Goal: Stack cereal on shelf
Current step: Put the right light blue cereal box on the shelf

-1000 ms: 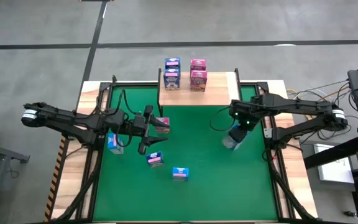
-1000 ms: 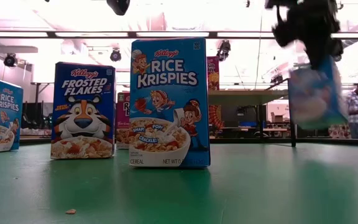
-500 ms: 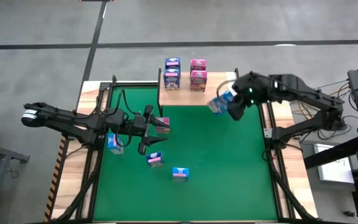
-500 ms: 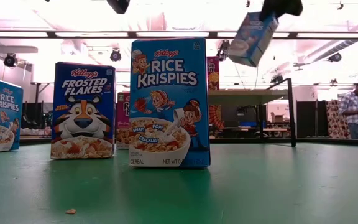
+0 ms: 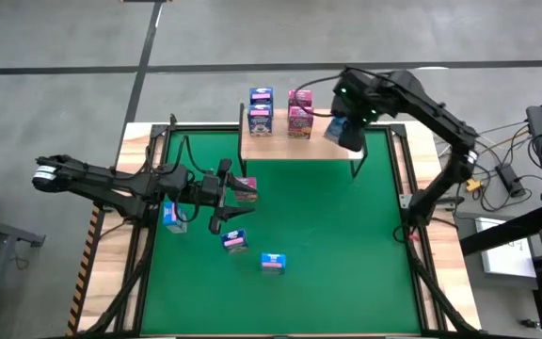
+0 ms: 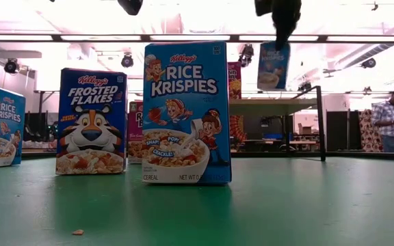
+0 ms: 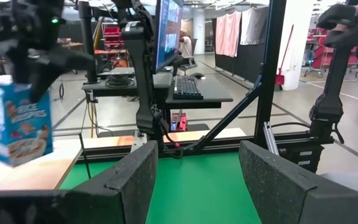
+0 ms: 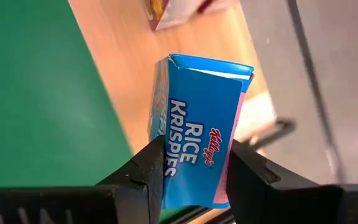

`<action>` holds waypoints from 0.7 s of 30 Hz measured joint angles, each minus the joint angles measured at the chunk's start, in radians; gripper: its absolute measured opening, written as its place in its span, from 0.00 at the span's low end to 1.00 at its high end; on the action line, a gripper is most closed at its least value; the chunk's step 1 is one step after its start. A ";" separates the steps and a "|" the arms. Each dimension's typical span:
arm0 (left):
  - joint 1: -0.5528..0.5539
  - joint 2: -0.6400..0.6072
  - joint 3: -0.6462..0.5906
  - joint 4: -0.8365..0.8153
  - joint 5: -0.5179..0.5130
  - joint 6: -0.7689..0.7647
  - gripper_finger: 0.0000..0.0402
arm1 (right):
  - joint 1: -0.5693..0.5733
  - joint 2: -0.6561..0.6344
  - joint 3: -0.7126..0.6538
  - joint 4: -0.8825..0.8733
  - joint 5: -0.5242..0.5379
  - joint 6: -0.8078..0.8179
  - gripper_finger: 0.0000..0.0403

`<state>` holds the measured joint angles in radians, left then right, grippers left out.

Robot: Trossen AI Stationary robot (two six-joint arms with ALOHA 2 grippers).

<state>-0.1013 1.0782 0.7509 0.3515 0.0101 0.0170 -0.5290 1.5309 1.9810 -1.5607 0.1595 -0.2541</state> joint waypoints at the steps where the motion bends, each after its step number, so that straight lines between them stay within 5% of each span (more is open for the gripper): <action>1: 0.000 0.000 0.000 0.000 0.000 0.000 0.52 | -0.003 0.016 0.006 0.011 -0.001 -0.045 0.31; 13: 0.000 0.001 0.000 -0.006 0.000 -0.008 0.52 | -0.002 0.082 0.008 0.021 0.000 -0.072 0.31; 21: 0.000 0.001 0.000 -0.003 0.000 -0.009 0.52 | -0.002 0.114 0.007 0.029 0.003 -0.048 0.43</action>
<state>-0.1013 1.0794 0.7509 0.3485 0.0105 0.0084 -0.5308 1.6447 1.9884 -1.5322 0.1629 -0.3016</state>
